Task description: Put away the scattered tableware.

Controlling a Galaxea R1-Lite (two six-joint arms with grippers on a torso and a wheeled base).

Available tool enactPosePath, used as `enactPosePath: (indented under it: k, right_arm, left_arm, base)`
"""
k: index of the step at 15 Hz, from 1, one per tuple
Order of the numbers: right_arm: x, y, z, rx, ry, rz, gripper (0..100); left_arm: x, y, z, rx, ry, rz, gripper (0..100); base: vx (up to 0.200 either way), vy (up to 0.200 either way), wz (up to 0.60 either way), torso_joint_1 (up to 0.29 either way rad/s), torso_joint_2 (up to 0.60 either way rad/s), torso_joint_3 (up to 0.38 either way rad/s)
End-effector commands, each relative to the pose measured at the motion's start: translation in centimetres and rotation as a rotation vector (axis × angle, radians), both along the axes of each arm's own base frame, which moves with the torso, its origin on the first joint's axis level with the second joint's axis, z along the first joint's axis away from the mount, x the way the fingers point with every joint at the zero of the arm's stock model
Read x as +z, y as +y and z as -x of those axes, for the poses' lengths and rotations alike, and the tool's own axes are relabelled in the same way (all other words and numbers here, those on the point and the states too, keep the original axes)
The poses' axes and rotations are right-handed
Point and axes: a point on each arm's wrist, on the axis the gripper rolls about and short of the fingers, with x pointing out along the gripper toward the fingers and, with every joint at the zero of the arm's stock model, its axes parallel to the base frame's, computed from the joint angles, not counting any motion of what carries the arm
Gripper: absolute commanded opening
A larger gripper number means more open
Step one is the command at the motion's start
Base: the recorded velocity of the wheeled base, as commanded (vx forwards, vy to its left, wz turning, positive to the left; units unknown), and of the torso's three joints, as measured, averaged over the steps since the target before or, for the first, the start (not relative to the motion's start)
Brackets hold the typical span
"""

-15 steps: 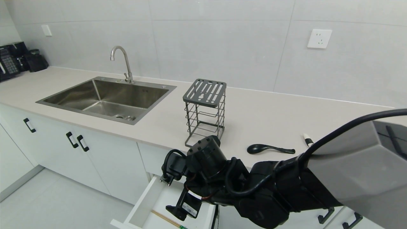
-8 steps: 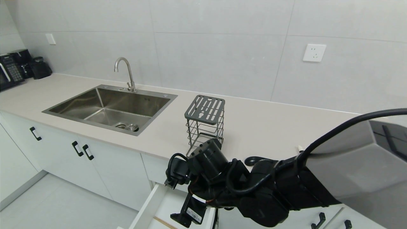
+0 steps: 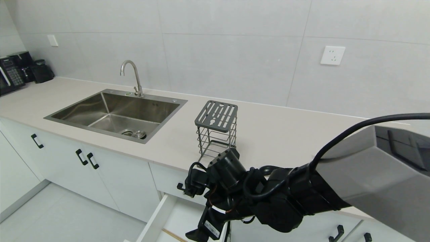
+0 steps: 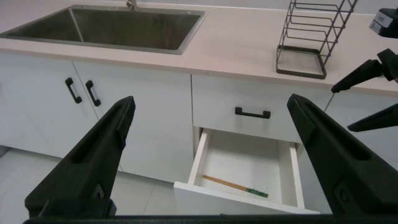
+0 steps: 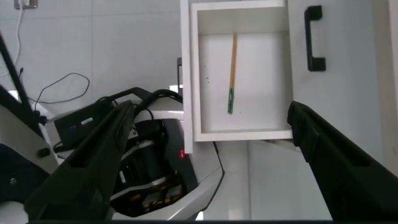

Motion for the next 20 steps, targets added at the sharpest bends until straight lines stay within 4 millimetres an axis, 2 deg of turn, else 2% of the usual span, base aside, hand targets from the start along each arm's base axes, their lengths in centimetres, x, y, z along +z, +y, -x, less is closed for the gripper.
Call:
enactPosePath:
  k: [1, 2, 5, 7, 12, 20]
  right_arm:
    - [-0.9, -1.3, -0.9, -0.027, 0.011, 0.022, 100]
    - [-0.8, -2.3, -1.5, -0.03, -0.008, 0.03, 100]
    - [1.3, -5.1, -2.8, -0.103, -0.048, 0.001, 100]
    - [1.8, -6.6, -2.9, -0.152, -0.067, -0.04, 100]
    - [1.6, -9.2, -2.7, -0.274, -0.093, -0.104, 100]
    - [1.7, -12.4, -5.3, -0.476, -0.098, -0.104, 100]
  left_arm:
    - [0.0, 0.0, 0.0, 0.001, 0.001, 0.0, 100]
    - [0.0, 0.0, 0.0, 0.0, 0.001, 0.0, 100]
    - [0.0, 0.0, 0.0, 0.001, 0.001, 0.0, 100]
    - [0.0, 0.0, 0.0, 0.0, 0.001, 0.0, 100]
    - [0.0, 0.0, 0.0, 0.001, 0.001, 0.0, 100]
    - [0.0, 0.0, 0.0, 0.0, 0.001, 0.0, 100]
  base:
    - [0.0, 0.0, 0.0, 0.0, 0.0, 0.0]
    - [0.0, 0.0, 0.0, 0.0, 0.0, 0.0]
    - [0.0, 0.0, 0.0, 0.0, 0.0, 0.0]
    - [0.0, 0.0, 0.0, 0.0, 0.0, 0.0]
    - [0.0, 0.0, 0.0, 0.0, 0.0, 0.0]
    - [0.0, 0.0, 0.0, 0.0, 0.0, 0.0]
